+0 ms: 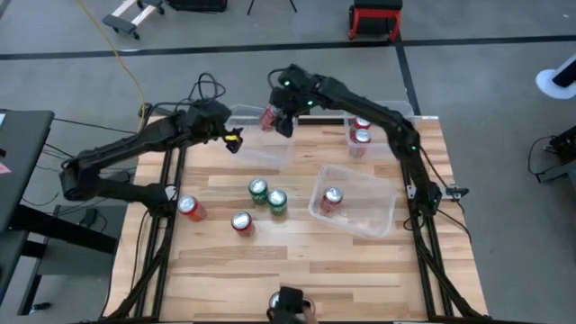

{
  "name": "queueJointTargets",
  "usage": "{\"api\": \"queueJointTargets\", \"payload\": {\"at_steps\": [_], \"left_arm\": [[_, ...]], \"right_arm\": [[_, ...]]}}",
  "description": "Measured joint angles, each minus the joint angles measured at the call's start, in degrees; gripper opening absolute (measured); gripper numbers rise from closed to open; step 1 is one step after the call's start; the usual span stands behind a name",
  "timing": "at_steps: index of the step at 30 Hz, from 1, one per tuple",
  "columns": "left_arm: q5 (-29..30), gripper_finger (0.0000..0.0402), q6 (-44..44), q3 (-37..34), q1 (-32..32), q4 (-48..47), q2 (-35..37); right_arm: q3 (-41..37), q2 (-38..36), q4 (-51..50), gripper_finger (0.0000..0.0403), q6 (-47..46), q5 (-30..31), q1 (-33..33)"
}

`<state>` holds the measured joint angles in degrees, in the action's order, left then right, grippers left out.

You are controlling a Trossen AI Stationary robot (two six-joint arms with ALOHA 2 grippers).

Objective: Sort soda cans
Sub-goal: Put the top red-white soda can into the bottom transparent bin

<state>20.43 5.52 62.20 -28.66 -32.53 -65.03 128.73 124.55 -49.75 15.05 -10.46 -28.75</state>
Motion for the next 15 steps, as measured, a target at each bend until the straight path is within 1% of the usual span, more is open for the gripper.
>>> {"api": "queueJointTargets", "payload": {"at_steps": [4, 7, 10, 15], "left_arm": [[0.0, 0.0306, 1.8, -3.9, 0.0, 1.8, 2.0], [0.0, 0.0306, 2.3, -5.7, 0.0, 3.6, 2.7], [0.0, 0.0306, 2.5, -6.6, 0.0, 3.9, 2.5], [0.5, 0.0306, 2.4, -6.7, 0.0, 4.1, 2.0]], "right_arm": [[0.0, 4.1, -0.1, 0.0293, 0.0, -0.3, -0.9], [0.0, 6.0, -0.2, 0.0293, 0.0, -2.1, -1.5], [0.0, 7.2, -0.5, 0.0293, 0.5, -3.3, -1.4], [0.0, 8.1, -4.2, 0.0293, 1.8, -2.5, -0.7]]}}
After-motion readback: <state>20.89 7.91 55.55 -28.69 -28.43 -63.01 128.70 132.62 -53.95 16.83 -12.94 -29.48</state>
